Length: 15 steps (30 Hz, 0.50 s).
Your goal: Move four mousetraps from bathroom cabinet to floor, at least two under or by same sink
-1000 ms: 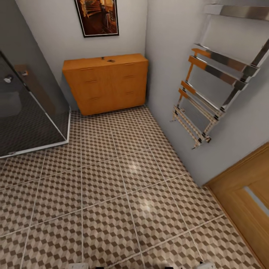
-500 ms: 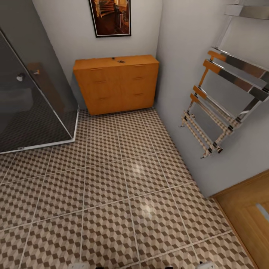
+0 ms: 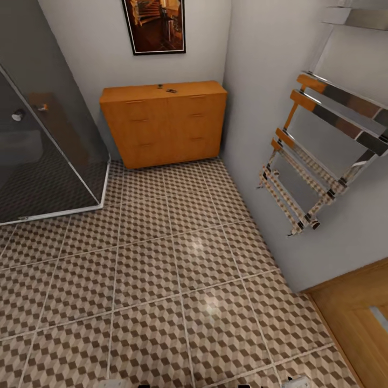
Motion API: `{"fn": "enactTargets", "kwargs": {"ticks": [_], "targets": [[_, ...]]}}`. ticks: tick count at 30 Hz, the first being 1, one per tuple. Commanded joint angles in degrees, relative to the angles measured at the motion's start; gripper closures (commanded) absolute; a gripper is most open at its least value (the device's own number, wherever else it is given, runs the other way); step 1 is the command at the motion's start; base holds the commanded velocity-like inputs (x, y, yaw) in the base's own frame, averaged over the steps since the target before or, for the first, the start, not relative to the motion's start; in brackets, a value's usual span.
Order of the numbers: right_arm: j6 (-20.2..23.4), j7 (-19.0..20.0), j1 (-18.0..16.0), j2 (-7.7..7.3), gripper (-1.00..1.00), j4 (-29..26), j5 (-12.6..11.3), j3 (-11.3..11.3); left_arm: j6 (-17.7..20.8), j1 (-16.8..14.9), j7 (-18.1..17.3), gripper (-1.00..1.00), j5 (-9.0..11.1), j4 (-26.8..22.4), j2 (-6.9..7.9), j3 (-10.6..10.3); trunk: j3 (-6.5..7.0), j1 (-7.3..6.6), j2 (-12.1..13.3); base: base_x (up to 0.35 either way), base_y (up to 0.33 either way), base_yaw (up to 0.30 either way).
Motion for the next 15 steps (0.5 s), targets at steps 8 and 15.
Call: {"fn": "enactTargets", "kwargs": {"ticks": [8, 15], "targets": [[-0.17, 0.04, -0.03, -0.02, -1.00, 0.04, 0.15, 0.06, -0.37, -0.08, 0.11, -1.00, 0.26, 0.22, -0.02, -0.48, -0.07, 0.04, -0.09, 0.150, -0.030, 0.000], [-0.17, 0.04, -0.03, -0.02, -1.00, 0.04, 0.15, 0.06, -0.37, -0.08, 0.10, -1.00, 0.26, 0.22, -0.01, -0.48, -0.07, 0.04, -0.09, 0.149, -0.002, 0.023]]}}
